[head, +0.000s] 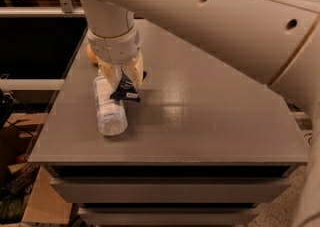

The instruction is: Move rxbar blueberry near blue plastic bottle

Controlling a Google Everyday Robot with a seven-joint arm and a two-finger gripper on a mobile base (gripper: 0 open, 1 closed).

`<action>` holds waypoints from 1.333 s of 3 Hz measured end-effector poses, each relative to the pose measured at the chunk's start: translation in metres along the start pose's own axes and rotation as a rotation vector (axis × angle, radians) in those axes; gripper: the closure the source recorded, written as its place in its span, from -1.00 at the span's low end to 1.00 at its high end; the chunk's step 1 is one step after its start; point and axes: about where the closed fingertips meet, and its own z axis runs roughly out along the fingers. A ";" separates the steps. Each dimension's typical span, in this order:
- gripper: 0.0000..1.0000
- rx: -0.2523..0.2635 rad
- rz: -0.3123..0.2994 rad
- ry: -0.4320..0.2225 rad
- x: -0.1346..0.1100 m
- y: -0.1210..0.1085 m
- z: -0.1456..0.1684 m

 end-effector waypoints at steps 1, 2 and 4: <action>-0.31 0.006 -0.011 -0.013 0.002 -0.005 0.002; -0.77 0.004 -0.013 -0.010 0.004 -0.005 0.003; -1.00 -0.001 -0.017 -0.007 0.007 -0.005 0.005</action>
Offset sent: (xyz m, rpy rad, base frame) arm -0.0002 -0.0071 -0.0050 -0.0492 0.0474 0.0111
